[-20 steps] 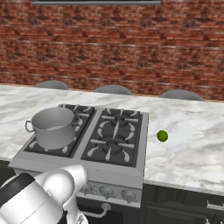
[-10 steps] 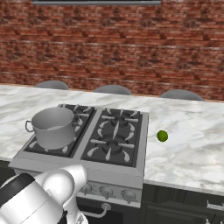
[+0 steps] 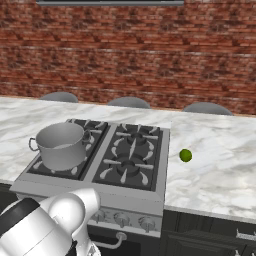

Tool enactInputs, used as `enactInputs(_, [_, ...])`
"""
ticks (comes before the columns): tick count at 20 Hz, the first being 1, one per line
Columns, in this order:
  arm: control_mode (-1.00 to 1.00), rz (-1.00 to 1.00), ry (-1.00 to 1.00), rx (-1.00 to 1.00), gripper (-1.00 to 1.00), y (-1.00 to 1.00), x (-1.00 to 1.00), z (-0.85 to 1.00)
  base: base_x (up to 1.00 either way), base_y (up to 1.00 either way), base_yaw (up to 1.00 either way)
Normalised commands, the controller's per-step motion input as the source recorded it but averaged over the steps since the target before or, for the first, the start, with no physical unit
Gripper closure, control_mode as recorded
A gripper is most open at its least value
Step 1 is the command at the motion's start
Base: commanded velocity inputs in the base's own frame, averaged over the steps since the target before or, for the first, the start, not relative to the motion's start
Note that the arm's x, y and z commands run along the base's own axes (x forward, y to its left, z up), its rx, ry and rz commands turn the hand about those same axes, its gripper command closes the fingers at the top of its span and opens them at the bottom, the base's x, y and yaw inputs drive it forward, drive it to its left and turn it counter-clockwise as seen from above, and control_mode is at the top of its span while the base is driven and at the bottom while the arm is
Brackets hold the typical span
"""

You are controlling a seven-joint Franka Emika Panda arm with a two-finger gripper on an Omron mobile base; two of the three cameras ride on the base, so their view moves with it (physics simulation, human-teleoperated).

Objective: Turn on the burner for the pot on the stove. Wait thirty seconds for the pot to heat up. Then add the lime to the pot.

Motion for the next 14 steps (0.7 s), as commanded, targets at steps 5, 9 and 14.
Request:
enactInputs(5, [-1.00, 0.00, 0.00, 0.00, 1.00, 0.00, 0.00, 0.00, 0.00, 0.00, 0.00])
enactInputs(9, [-1.00, 0.00, 0.00, 0.00, 1.00, 0.00, 0.00, 0.00, 0.00, 0.00, 0.00])
enactInputs(14, [-1.00, 0.00, 0.00, 0.00, 1.00, 0.00, 0.00, 0.00, 0.00, 0.00, 0.00])
